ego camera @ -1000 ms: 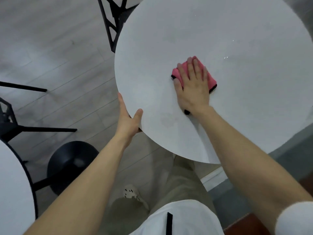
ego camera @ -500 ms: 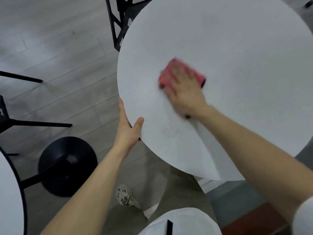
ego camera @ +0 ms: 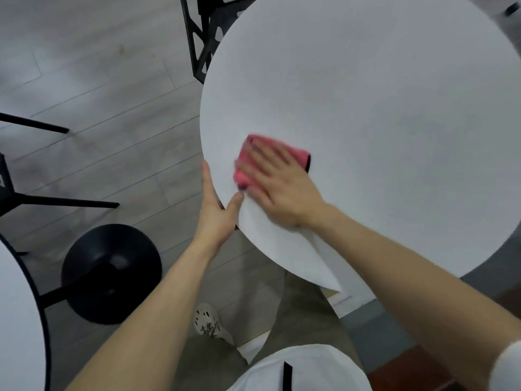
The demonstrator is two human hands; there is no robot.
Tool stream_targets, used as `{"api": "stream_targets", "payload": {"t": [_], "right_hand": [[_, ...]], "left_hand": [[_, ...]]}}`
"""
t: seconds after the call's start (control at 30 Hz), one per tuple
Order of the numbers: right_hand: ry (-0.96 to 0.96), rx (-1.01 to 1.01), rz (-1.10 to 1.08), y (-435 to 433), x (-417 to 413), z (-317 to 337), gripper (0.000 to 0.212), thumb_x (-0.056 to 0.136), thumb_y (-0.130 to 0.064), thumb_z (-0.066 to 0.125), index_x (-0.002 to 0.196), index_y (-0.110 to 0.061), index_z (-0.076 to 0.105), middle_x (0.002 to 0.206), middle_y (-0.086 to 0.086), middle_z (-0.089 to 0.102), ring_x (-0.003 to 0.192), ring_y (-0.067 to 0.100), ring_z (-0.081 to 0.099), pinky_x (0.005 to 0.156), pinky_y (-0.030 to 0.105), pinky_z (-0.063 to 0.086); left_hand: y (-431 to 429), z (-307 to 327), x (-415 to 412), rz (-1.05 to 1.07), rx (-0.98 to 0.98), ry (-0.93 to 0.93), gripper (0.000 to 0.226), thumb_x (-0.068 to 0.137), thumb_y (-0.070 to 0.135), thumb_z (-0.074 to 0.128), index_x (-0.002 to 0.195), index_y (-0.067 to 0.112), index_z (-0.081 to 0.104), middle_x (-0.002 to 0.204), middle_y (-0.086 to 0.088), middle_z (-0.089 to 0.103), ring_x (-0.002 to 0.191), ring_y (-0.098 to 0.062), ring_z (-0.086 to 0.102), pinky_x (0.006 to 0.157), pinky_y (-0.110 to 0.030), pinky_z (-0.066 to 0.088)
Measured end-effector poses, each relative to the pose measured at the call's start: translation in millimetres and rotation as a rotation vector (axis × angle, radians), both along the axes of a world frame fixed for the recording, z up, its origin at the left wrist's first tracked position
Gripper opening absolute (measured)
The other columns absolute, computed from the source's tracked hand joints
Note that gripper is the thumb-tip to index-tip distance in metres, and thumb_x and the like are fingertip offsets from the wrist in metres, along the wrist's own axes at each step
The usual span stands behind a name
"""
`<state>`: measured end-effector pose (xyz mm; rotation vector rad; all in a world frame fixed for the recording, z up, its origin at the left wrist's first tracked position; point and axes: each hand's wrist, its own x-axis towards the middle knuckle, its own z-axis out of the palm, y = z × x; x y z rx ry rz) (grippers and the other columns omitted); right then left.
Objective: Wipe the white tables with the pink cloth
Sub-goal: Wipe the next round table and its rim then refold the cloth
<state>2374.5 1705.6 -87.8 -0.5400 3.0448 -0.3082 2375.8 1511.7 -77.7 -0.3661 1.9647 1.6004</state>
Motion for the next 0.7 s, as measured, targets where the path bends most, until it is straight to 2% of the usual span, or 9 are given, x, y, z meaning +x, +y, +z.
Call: {"api": "stream_targets", "payload": {"t": [0.03,0.1,0.23,0.33,0.4,0.47,0.57,0.63,0.7], "right_hand": [[-0.013,0.019,0.098,1,21,-1,0.060,0.116,-0.049,0.032,0.172,-0.027,0.024,0.181,0.003,0.015,0.168,0.023,0.006,0.136,0.049,0.011],[-0.021,0.023,0.043,31,49,0,0.062,0.115,-0.051,0.034,0.172,-0.030,0.021,0.182,-0.002,0.010,0.168,0.019,0.004,0.135,0.051,0.013],[-0.065,0.072,-0.555,111,111,14,0.064,0.114,-0.053,0.025,0.173,-0.027,0.018,0.182,0.001,0.011,0.168,0.020,0.004,0.134,0.054,0.016],[-0.053,0.035,-1.084,69,124,15,0.065,0.115,-0.050,0.020,0.174,-0.023,0.013,0.181,0.008,0.009,0.168,0.026,0.002,0.134,0.054,0.009],[-0.026,0.026,-1.014,-3,114,10,0.063,0.116,-0.047,0.023,0.173,-0.020,0.018,0.180,0.012,0.012,0.168,0.029,0.004,0.134,0.056,0.009],[-0.022,-0.010,-0.681,-68,113,4,0.061,0.116,-0.046,0.027,0.172,-0.021,0.025,0.180,0.010,0.014,0.168,0.027,0.005,0.134,0.055,0.010],[-0.006,-0.040,-0.401,-73,141,1,0.058,0.117,-0.048,0.030,0.171,-0.028,0.026,0.181,0.001,0.013,0.168,0.020,0.003,0.136,0.051,0.011],[-0.005,-0.019,-0.467,-33,174,-2,0.058,0.117,-0.049,0.032,0.171,-0.031,0.025,0.181,-0.003,0.012,0.168,0.016,0.003,0.136,0.049,0.011],[-0.032,0.020,-0.696,17,213,1,0.060,0.116,-0.051,0.030,0.172,-0.031,0.022,0.181,-0.003,0.011,0.168,0.016,0.002,0.135,0.050,0.013]], "left_hand": [[-2,0,-1,-0.002,0.007,-0.005,0.103,0.108,0.023,0.068,0.166,0.062,-0.008,0.161,0.018,0.053,0.128,-0.020,0.070,0.081,-0.047,0.069],[-3,1,-3,-0.004,0.014,-0.010,0.101,0.108,0.022,0.067,0.165,0.064,-0.005,0.159,0.018,0.054,0.126,-0.022,0.072,0.078,-0.044,0.069],[5,2,2,-0.019,0.042,0.000,0.099,0.108,0.021,0.066,0.163,0.067,-0.004,0.156,0.027,0.054,0.130,-0.020,0.069,0.084,-0.047,0.068],[9,1,3,-0.043,0.026,0.044,0.098,0.108,0.021,0.064,0.163,0.066,-0.004,0.167,0.026,0.041,0.139,-0.020,0.062,0.092,-0.054,0.066],[7,-2,-2,-0.037,0.009,0.050,0.097,0.108,0.019,0.063,0.164,0.065,-0.003,0.168,0.022,0.040,0.141,-0.022,0.060,0.087,-0.057,0.067],[2,-5,-9,-0.021,-0.003,0.041,0.096,0.108,0.016,0.062,0.165,0.062,0.000,0.166,0.016,0.045,0.138,-0.024,0.061,0.079,-0.059,0.068],[-3,-9,-7,-0.031,-0.023,0.045,0.095,0.108,0.017,0.062,0.167,0.057,-0.001,0.162,0.012,0.050,0.137,-0.025,0.062,0.081,-0.059,0.067],[3,-8,1,-0.029,-0.021,0.058,0.096,0.108,0.020,0.063,0.169,0.053,-0.004,0.157,0.011,0.054,0.131,-0.024,0.065,0.083,-0.055,0.068],[12,-8,10,0.041,-0.004,0.013,0.098,0.109,0.026,0.065,0.171,0.041,-0.009,0.142,0.008,0.063,0.121,-0.021,0.071,0.082,-0.048,0.069]]}}
